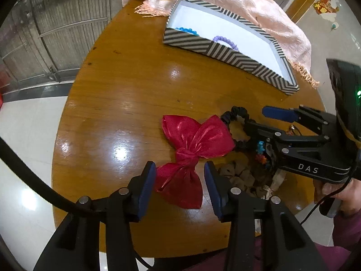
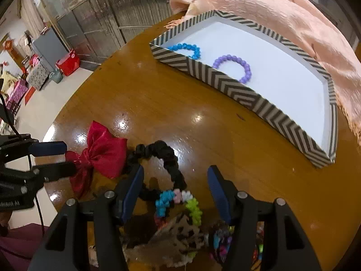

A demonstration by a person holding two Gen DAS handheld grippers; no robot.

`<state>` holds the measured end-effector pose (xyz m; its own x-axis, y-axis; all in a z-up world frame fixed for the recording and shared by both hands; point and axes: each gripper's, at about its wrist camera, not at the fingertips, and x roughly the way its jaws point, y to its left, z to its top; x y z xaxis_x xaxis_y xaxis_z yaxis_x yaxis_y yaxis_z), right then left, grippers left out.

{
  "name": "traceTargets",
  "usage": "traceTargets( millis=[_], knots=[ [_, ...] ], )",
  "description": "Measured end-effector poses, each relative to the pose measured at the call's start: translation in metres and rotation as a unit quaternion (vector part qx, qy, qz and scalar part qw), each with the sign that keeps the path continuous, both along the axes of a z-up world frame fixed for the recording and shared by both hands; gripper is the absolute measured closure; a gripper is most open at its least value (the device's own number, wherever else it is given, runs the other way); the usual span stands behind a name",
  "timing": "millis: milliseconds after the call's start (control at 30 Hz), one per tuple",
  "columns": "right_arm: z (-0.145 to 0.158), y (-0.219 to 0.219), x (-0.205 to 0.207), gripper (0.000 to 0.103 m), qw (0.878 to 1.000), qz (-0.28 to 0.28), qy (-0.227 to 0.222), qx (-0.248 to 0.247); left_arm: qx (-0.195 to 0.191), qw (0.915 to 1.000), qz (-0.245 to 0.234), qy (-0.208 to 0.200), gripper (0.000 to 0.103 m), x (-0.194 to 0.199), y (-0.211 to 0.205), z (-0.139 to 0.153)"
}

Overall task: Organize jewelry
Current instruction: 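Grasp the red bow with the left tool while the right tool grasps the black scrunchie, then carry the red bow and black scrunchie into the tray and release both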

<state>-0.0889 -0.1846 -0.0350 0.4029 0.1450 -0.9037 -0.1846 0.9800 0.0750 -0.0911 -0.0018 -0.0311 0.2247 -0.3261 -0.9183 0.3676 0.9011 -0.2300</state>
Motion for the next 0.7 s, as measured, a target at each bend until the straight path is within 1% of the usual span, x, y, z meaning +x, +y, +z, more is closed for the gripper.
traceTargets(
  millis=[67, 100, 133, 167, 233, 267, 300, 333, 367, 400, 500, 700],
  knots=[
    [-0.003, 0.003, 0.004, 0.042, 1.0, 0.007, -0.001, -0.003, 0.006, 1.0, -0.001, 0.0, 0.075, 0.002, -0.004, -0.004],
    [-0.004, 0.004, 0.007, 0.044, 1.0, 0.01, 0.0, -0.006, 0.01, 1.0, -0.002, -0.002, 0.075, 0.003, -0.006, -0.006],
    [-0.005, 0.005, 0.008, 0.05, 1.0, 0.012, 0.0, -0.01, 0.017, 0.9998, -0.004, -0.005, 0.075, 0.005, -0.009, -0.009],
    [-0.007, 0.007, 0.01, 0.053, 1.0, 0.014, 0.0, -0.017, 0.023, 0.9997, -0.005, -0.004, 0.075, 0.006, -0.011, -0.011],
    [-0.01, 0.009, 0.012, 0.072, 1.0, 0.018, 0.002, -0.022, 0.028, 0.9996, -0.004, 0.001, 0.075, 0.008, -0.013, -0.017],
    [-0.012, 0.008, 0.012, 0.076, 1.0, 0.019, 0.002, -0.024, 0.027, 0.9996, -0.002, -0.008, 0.075, 0.008, -0.014, -0.015],
    [-0.012, 0.008, 0.012, 0.085, 0.999, 0.02, -0.006, -0.027, 0.028, 0.9996, -0.003, -0.011, 0.075, 0.008, -0.015, -0.015],
    [-0.012, 0.008, 0.012, 0.091, 0.999, 0.02, -0.005, -0.028, 0.029, 0.9995, -0.003, -0.009, 0.081, 0.009, -0.016, -0.015],
    [-0.011, 0.006, 0.013, 0.092, 0.999, 0.018, -0.006, -0.026, 0.029, 0.9995, -0.001, -0.012, 0.093, 0.011, -0.016, -0.014],
    [-0.01, 0.004, 0.013, 0.092, 1.0, 0.015, -0.004, -0.018, 0.028, 0.9996, -0.001, -0.009, 0.096, 0.013, -0.017, -0.014],
    [-0.005, -0.006, 0.014, 0.093, 1.0, 0.001, -0.005, 0.008, 0.018, 0.9998, 0.007, -0.006, 0.1, 0.02, -0.012, -0.011],
    [0.022, -0.025, 0.017, 0.093, 0.999, -0.02, -0.028, 0.031, 0.021, 0.9988, 0.008, -0.044, 0.102, 0.033, -0.016, 0.009]
  ],
)
